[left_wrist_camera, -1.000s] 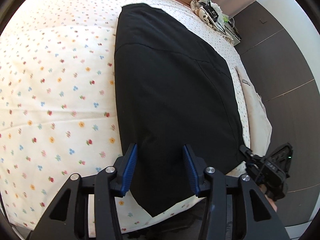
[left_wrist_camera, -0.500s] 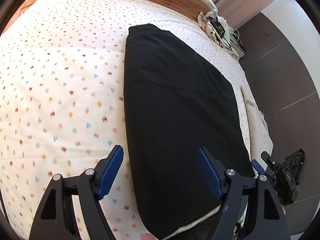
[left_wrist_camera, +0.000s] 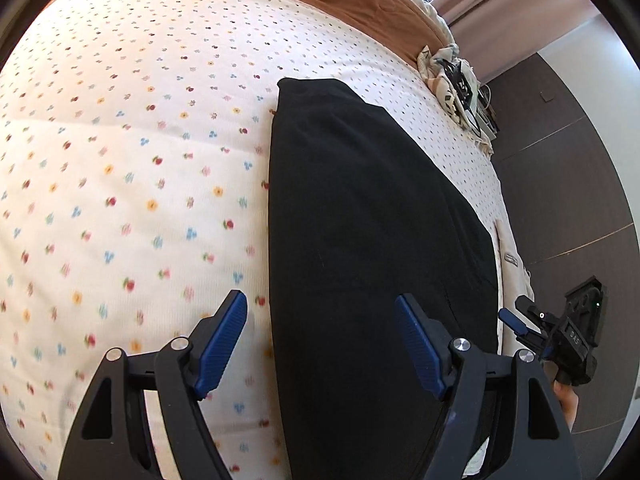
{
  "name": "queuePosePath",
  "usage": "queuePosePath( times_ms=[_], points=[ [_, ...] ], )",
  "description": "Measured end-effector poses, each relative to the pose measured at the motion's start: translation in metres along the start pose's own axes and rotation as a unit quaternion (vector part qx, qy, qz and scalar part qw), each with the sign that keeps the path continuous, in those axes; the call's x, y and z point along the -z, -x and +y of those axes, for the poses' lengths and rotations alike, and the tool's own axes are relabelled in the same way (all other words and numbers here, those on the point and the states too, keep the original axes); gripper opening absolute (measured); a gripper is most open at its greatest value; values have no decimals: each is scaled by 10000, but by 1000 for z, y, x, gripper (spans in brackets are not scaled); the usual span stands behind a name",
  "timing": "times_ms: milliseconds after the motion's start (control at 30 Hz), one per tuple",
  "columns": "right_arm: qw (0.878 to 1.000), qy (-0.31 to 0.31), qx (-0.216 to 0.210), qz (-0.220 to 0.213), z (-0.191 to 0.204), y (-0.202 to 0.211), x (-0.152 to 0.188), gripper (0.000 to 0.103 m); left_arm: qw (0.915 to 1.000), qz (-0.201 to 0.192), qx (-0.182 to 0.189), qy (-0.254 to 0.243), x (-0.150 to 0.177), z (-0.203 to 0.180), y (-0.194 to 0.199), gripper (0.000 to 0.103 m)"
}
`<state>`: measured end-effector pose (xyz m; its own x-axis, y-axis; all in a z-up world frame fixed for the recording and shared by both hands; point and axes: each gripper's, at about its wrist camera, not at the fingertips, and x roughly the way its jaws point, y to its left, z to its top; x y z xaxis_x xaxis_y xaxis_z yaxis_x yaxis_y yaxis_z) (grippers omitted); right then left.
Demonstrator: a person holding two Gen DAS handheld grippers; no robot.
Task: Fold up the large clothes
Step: 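Lower both tools to the end of the folded black jacket, then close both tools on the folded jacket end and lift it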
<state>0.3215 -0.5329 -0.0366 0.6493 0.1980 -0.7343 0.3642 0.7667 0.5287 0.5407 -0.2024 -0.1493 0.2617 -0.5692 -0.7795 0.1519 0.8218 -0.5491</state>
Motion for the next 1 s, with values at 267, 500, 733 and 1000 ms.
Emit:
queuePosePath(
  times_ms=[267,500,733,1000],
  points=[
    [9990,18,-94,434,-4,-59,-40,80,9997,190,39,126,-21,7,-37,71],
    [9940,-25,-660,874,-13,-104,-56,80,9998,180,22,41,-32,-1,-54,65],
    [9827,-136,-1404,1203,-9,-147,-69,80,9995,86,-240,-176,-34,-18,-57,64],
    [9807,-307,-1503,1215,-3,-181,-76,30,9994,117,-317,3,-35,-11,-64,59]
  ],
)
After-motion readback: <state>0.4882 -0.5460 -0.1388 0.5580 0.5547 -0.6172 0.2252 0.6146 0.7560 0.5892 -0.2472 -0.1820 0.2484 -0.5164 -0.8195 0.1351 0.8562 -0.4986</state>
